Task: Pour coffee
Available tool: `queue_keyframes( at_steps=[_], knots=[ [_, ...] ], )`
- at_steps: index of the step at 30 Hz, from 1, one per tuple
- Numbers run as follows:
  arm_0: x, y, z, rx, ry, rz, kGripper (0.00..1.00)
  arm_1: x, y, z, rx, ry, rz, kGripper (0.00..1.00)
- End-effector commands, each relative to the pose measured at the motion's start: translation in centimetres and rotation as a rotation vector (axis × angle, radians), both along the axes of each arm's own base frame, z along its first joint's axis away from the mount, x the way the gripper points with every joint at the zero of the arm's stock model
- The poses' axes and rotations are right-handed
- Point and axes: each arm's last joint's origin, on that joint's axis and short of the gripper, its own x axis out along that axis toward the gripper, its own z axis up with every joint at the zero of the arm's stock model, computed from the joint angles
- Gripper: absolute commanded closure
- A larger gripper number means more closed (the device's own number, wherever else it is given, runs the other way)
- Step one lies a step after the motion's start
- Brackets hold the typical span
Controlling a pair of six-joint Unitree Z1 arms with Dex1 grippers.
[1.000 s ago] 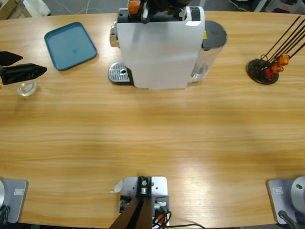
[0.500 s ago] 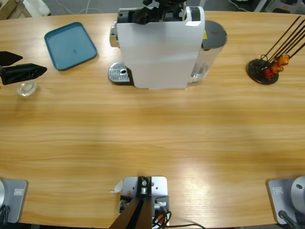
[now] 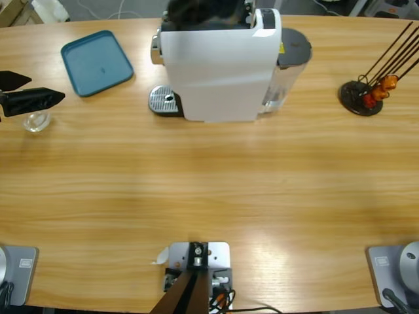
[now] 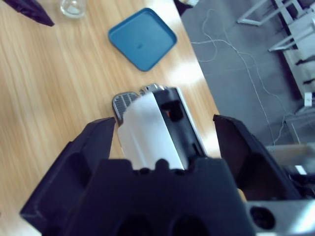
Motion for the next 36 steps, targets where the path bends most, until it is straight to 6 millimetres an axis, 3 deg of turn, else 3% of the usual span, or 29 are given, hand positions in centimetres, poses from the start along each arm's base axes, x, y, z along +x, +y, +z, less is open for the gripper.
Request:
queue_keyframes(
  at_steps=[1,2,3,4,6,8,9,10,11,12,13,14,15,20,24,29,32,36],
  knots=[
    [0.0,-0.2,-1.6,0.021,0.054,-0.003,0.119,-1.2,-4.5,-2.0,-0.256,-0.096,-0.284,0.139],
    [0.0,-0.2,-1.6,0.02,0.053,-0.003,0.119,-1.6,-5.1,-1.3,-0.239,-0.109,-0.298,0.282],
    [-0.1,-0.1,-1.6,0.019,0.051,-0.003,0.119,-1.7,-5.7,-0.9,-0.218,-0.125,-0.346,0.36],
    [-0.1,-0.1,-1.6,0.019,0.051,-0.003,0.119,-1.7,-6.4,-0.5,-0.234,-0.162,-0.436,0.354],
    [-0.1,-0.1,-1.6,0.018,0.05,-0.003,0.119,-2.1,-7.7,0.8,-0.195,-0.192,-0.543,0.209],
    [-0.1,-0.1,-1.6,0.019,0.051,-0.002,0.119,-3.2,-9.1,2.6,-0.062,-0.174,-0.529,0.154],
    [-0.1,-0.1,-1.6,0.018,0.05,-0.002,0.119,-3.3,-9.3,3.0,-0.028,-0.175,-0.536,0.073],
    [-0.1,-0.1,-1.6,0.018,0.05,-0.002,0.119,-3.3,-9.3,3.3,-0.015,-0.172,-0.528,0.092],
    [-0.1,-0.1,-1.6,0.018,0.05,-0.003,0.119,-3.3,-9.1,3.4,-0.029,-0.161,-0.497,0.361],
    [-0.1,-0.1,-1.6,0.018,0.049,-0.003,0.119,-3.2,-8.8,3.5,-0.033,-0.157,-0.492,0.532],
    [-0.1,-0.1,-1.7,0.018,0.05,-0.003,0.119,-3.2,-8.8,3.5,-0.025,-0.157,-0.497,0.557],
    [-0.1,-0.1,-1.7,0.018,0.049,-0.003,0.119,-3.3,-9.0,3.7,-0.016,-0.16,-0.497,0.832],
    [-0.1,-0.1,-1.7,0.017,0.049,-0.003,0.119,-3.4,-9.2,4.0,0.003,-0.17,-0.5,1.0],
    [0.2,-0.3,-1.9,0.019,0.051,-0.003,0.119,-4.5,-11.2,3.5,0.19,-0.227,-0.53,1.0],
    [0.2,-0.3,-1.9,0.018,0.051,-0.004,0.119,-3.9,-10.1,1.8,0.185,-0.181,-0.569,1.0],
    [0.1,-0.3,-1.8,0.014,0.049,-0.007,0.119,-3.3,-9.4,-1.2,0.307,-0.159,-0.627,1.0],
    [0.0,-0.2,-1.9,0.013,0.049,-0.008,0.119,-2.3,-7.8,-3.4,0.337,-0.184,-0.655,1.0],
    [0.0,-0.3,-1.9,0.012,0.05,-0.009,0.119,0.4,-3.8,-5.9,0.275,-0.241,-0.719,1.0]
  ],
)
